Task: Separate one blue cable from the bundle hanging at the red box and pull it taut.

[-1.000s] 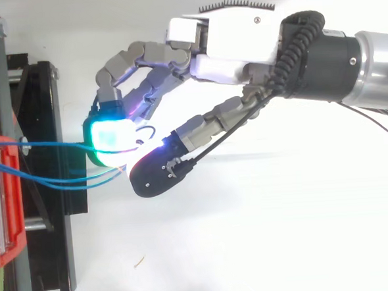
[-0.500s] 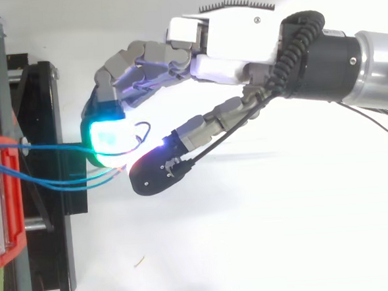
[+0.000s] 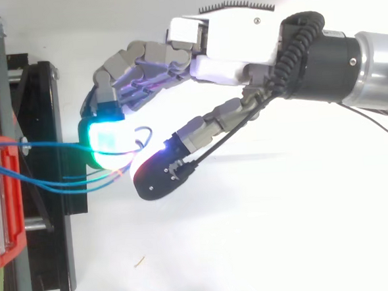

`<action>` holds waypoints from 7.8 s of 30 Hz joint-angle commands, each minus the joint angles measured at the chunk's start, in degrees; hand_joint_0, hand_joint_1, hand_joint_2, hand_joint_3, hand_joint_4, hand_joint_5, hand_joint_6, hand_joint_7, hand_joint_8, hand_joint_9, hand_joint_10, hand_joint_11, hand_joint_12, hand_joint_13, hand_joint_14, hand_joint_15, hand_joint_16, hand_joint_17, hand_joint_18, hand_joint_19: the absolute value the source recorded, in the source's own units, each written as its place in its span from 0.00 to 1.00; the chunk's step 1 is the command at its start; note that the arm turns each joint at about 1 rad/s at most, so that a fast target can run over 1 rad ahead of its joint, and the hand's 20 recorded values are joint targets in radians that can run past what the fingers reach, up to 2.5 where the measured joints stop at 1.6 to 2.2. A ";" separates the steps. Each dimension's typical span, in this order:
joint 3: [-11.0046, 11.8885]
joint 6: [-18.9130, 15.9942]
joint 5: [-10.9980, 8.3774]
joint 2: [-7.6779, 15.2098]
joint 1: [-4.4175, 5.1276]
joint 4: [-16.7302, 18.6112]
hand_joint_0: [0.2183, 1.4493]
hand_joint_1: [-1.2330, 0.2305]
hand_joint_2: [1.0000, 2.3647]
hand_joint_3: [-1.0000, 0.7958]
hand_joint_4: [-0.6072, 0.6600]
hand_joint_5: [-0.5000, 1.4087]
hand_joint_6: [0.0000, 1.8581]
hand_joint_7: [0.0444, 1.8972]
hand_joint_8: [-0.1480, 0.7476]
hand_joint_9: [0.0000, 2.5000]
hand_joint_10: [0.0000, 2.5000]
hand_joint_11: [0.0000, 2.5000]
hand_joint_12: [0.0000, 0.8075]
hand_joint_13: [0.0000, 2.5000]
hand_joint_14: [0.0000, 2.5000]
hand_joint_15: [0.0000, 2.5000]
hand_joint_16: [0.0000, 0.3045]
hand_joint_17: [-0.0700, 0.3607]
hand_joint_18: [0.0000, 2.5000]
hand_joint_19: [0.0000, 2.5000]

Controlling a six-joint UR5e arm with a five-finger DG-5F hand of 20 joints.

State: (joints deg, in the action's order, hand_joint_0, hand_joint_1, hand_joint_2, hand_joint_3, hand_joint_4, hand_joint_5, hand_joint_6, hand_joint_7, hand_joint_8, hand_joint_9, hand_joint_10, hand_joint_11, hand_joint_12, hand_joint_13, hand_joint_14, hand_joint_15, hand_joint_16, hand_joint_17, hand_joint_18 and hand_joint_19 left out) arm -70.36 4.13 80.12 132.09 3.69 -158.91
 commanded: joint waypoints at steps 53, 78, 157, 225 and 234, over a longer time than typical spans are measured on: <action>0.05 0.00 0.12 0.01 0.01 0.09 0.30 0.35 0.02 0.52 0.40 0.17 0.49 0.59 0.44 0.33 0.01 0.37 0.42 0.31 0.01 0.23 0.14 0.38 0.29 0.22; -0.04 -0.70 -0.05 0.01 0.01 -0.09 0.31 0.35 0.02 0.53 0.39 0.17 0.49 0.59 0.45 0.38 0.01 0.45 0.43 0.33 0.01 0.27 0.13 0.36 0.28 0.22; -15.42 2.63 -16.58 -6.67 8.36 7.12 0.31 0.35 0.02 0.54 0.38 0.18 0.49 0.60 0.44 0.32 0.01 0.33 0.43 0.32 0.01 0.25 0.13 0.37 0.28 0.21; -15.51 2.72 -16.84 -6.67 8.53 6.86 0.29 0.40 0.00 0.53 0.53 0.19 0.50 0.60 0.53 0.35 0.01 0.32 0.52 0.32 0.01 0.24 0.20 0.47 0.27 0.20; -15.51 2.72 -16.84 -6.67 8.53 6.86 0.30 0.40 0.00 0.53 0.53 0.19 0.50 0.59 0.53 0.35 0.01 0.31 0.51 0.32 0.01 0.24 0.20 0.47 0.26 0.20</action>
State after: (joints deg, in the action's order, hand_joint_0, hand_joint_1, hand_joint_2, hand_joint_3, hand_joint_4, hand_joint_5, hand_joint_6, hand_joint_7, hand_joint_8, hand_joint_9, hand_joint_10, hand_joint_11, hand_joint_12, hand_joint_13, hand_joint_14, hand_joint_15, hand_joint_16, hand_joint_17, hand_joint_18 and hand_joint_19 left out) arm -85.85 6.86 63.29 125.42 12.23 -152.03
